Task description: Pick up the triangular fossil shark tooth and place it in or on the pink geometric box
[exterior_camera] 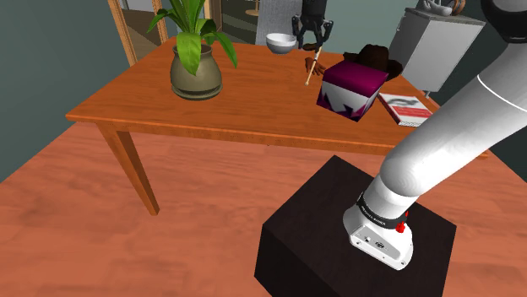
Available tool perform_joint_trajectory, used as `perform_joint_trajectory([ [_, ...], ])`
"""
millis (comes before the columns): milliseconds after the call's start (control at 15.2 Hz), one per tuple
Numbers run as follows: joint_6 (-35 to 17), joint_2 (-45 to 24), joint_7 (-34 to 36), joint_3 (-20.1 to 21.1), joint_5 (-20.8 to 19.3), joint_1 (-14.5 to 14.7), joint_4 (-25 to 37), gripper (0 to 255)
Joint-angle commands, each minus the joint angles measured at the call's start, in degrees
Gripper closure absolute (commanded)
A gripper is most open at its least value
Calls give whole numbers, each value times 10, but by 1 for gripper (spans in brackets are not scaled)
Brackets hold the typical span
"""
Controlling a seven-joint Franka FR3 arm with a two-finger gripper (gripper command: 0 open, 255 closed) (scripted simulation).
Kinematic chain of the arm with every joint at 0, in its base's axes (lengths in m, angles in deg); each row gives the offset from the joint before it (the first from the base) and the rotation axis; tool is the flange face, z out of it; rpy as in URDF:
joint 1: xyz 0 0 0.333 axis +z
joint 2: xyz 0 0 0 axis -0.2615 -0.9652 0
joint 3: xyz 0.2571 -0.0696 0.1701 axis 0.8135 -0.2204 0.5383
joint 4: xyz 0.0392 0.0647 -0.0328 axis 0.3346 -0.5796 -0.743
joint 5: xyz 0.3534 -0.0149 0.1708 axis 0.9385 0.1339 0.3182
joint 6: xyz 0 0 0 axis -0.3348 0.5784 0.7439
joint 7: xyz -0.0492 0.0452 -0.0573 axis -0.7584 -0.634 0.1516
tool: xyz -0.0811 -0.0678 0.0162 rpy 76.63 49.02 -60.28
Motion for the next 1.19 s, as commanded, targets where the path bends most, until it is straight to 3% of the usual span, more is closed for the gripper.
perform_joint_trajectory([
  [0,17,-1,-3,0,1,0,17,255],
  [132,28,-2,-5,1,1,0,30,255],
  [1122,24,148,-169,-109,-59,-73,-85,255],
])
